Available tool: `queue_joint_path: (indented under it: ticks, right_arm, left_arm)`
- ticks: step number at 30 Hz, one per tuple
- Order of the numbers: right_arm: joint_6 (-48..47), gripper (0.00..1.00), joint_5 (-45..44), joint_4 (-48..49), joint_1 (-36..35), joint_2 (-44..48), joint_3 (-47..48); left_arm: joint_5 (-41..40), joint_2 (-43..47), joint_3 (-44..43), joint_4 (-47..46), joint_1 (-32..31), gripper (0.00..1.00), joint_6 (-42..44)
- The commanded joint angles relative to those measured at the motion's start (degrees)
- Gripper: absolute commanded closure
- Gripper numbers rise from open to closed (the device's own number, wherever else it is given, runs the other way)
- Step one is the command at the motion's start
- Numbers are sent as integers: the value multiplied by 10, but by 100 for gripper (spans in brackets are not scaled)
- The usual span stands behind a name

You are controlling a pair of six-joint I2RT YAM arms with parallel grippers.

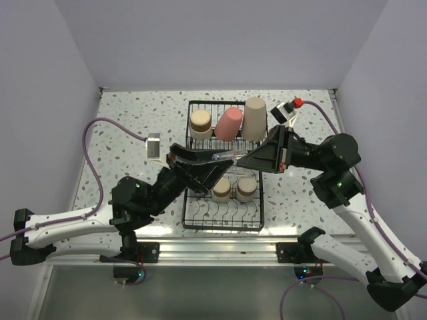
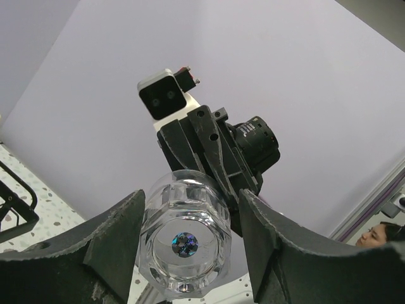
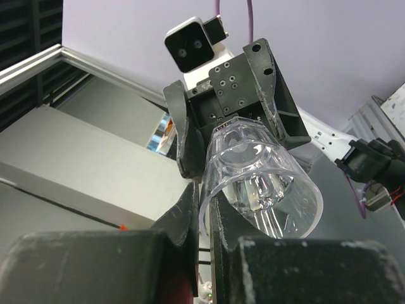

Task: Load the cups into the dish rack

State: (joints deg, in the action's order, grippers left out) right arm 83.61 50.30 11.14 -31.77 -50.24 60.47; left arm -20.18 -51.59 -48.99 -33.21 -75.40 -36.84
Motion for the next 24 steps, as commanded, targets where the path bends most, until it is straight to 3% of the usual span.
queue_joint_path:
  ticks: [1, 7, 24]
  right_arm:
    - [7, 100, -34, 40, 1, 1, -5]
    - [7, 100, -50, 40, 2, 0, -6]
    - [8, 100, -78, 28, 1, 19, -8]
  left_arm:
    - [24, 6, -16, -3, -4, 37, -7]
    - [50, -16, -43, 20, -4, 20, -7]
    - [55, -4, -33, 32, -4, 35, -23]
